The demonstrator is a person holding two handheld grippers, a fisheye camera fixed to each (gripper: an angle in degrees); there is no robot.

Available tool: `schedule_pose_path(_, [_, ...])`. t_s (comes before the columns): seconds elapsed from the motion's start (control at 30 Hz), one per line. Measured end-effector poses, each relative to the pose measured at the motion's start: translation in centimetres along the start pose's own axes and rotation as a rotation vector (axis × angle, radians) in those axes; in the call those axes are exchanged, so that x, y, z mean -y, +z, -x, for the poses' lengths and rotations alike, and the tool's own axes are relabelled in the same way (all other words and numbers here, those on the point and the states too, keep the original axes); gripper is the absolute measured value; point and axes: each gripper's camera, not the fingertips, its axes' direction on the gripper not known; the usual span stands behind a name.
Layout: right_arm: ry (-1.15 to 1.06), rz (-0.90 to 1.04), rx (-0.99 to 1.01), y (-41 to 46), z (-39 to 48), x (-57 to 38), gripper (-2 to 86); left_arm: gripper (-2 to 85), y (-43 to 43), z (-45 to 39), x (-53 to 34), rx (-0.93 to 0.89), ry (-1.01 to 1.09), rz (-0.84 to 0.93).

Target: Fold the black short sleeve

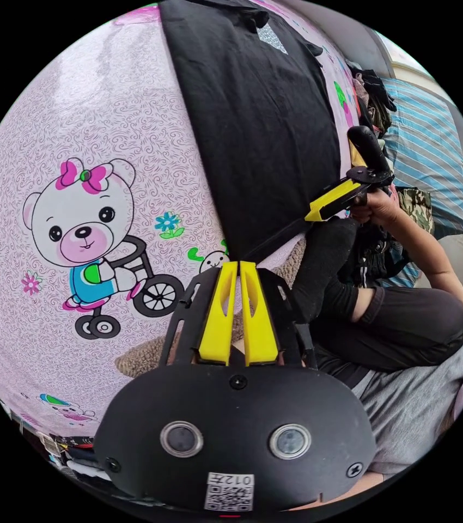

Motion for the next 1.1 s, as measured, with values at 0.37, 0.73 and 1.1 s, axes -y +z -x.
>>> schedule_pose_path(0.37, [-0.019, -0.008, -0.093, -0.8, 1.9, -2.9, 0.2, 0.7, 0.1, -2.4, 1.5, 0.125, 0.021, -0.067])
schedule_pose_path(0.73, [-0.017, -0.128, -0.267, -1.4, 4.5, -4.9, -0.8, 0.8, 3.2, -9.2, 7.9, 0.34, 0.163, -0.219])
schedule_pose_path(1.1, [-0.003, -0.109, -0.218, 1.0, 8.6, -5.1, -0.8, 0.7, 6.1, -10.7, 11.8, 0.396, 0.176, -0.207])
